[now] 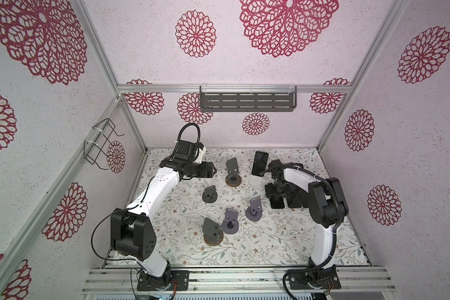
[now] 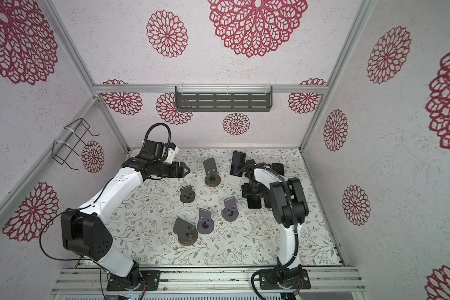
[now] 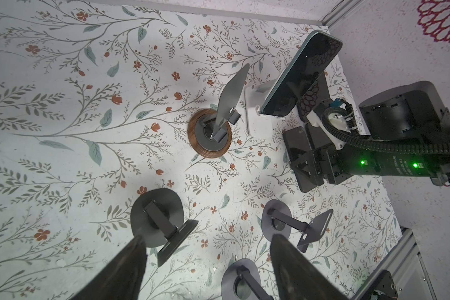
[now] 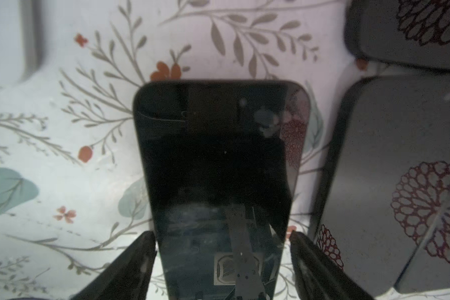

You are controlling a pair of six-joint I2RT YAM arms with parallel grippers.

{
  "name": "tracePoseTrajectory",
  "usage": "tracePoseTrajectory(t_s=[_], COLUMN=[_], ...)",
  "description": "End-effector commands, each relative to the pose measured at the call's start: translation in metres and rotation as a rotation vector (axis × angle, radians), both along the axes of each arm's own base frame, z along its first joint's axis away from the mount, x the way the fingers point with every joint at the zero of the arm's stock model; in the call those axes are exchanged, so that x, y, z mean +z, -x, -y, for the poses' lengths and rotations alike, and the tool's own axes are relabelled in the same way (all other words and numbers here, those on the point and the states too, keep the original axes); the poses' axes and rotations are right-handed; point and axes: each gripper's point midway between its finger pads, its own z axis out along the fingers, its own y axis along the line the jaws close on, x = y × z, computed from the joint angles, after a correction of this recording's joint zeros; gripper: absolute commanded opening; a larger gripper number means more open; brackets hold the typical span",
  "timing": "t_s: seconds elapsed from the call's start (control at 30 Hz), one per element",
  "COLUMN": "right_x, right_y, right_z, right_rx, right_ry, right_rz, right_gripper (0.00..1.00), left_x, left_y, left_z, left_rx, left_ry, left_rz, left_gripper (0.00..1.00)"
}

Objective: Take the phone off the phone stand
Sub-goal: 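Lower the phone flat beside the other flat phones and open the right gripper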

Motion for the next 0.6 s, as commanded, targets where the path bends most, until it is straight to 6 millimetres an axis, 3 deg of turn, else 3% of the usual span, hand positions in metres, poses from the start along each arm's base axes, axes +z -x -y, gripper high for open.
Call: tracePoseTrajectory(t_s=[0.0, 0.17, 0.3, 0.43, 0.57], right_x=[0.044, 0.054, 0.045, 0.032, 0.022], right_y=[-0.003, 0.002, 0.008, 0.011, 0.011], right_z=[-0.01, -0.037, -0.055, -0.058, -0.056], right_rx=[0.012, 0.053, 0.07, 0.064, 0.06], right_ry=[-0.038, -0.093, -0.139, -0.146, -0.133], right_rz=[0.108, 0.131, 0.122, 0.106, 0.103], right_gripper=[0.79, 0.63, 0.47, 0.28, 0.24], left_x=[0.009, 0.009, 0.011, 0.012, 0.013], left_y=[-0.003, -0.003, -0.003, -0.002, -0.002], left_z=[0.001, 0.0, 0.0, 0.0, 0.0], left_rx=[-0.015, -0.013, -0.015, -0.016, -0.016], left_ry=[-0.002, -0.003, -0.003, -0.002, -0.002], left_rz=[0.028, 0.027, 0.033, 0.035, 0.037], left_gripper=[0.79, 0.79, 0.79, 0.79, 0.79])
